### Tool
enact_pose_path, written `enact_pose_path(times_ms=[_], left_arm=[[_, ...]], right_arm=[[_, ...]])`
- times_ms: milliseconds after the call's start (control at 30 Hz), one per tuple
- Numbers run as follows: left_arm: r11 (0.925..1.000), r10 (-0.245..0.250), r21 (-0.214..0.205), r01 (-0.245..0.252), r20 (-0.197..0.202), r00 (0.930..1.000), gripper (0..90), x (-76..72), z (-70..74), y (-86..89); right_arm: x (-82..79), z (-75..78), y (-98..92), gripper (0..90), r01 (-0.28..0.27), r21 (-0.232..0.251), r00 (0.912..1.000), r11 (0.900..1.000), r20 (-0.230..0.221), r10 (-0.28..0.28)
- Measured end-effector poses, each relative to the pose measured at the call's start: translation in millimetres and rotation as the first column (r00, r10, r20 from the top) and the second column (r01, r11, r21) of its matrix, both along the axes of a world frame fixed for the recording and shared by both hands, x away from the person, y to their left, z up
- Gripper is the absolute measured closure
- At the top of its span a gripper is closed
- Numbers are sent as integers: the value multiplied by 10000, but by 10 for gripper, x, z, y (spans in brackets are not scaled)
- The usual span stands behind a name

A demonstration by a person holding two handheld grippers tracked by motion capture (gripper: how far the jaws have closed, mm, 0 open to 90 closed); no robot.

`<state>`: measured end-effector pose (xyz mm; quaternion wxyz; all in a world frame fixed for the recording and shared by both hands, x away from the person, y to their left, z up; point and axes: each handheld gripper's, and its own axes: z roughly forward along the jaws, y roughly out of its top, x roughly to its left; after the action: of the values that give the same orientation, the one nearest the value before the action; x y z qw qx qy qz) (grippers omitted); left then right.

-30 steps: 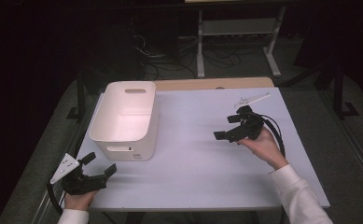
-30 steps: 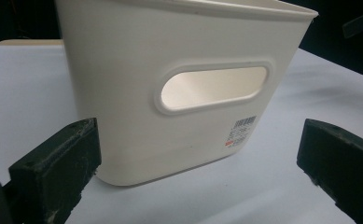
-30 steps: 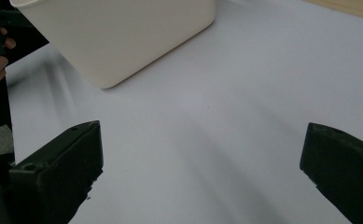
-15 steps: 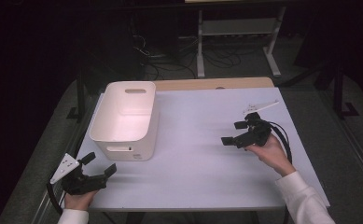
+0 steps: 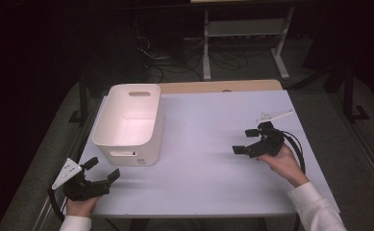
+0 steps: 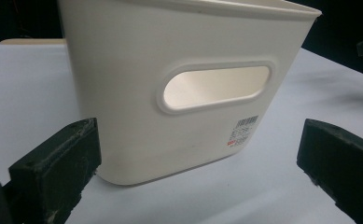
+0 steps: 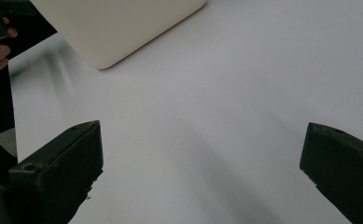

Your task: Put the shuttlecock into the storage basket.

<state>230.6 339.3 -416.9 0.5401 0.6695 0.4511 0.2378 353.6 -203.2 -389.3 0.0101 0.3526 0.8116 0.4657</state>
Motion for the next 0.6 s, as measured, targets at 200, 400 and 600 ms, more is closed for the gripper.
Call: enact_pose_path(times_ms=[200, 400, 600], left_arm=[[10000, -34, 28, 34, 6, 10000, 0, -1, 1, 2], [10000, -33, 46, 33, 6, 10000, 0, -2, 1, 1], [10000, -39, 38, 39, 2, 10000, 0, -1, 0, 1]], right_arm=[[-70, -39, -93, 0, 258, 109, 9997, 9996, 45, -258], [-114, -102, -190, 0, 424, 202, 9991, 9989, 43, -425], [-154, -153, -274, 0, 600, 211, 9982, 9980, -23, -600]])
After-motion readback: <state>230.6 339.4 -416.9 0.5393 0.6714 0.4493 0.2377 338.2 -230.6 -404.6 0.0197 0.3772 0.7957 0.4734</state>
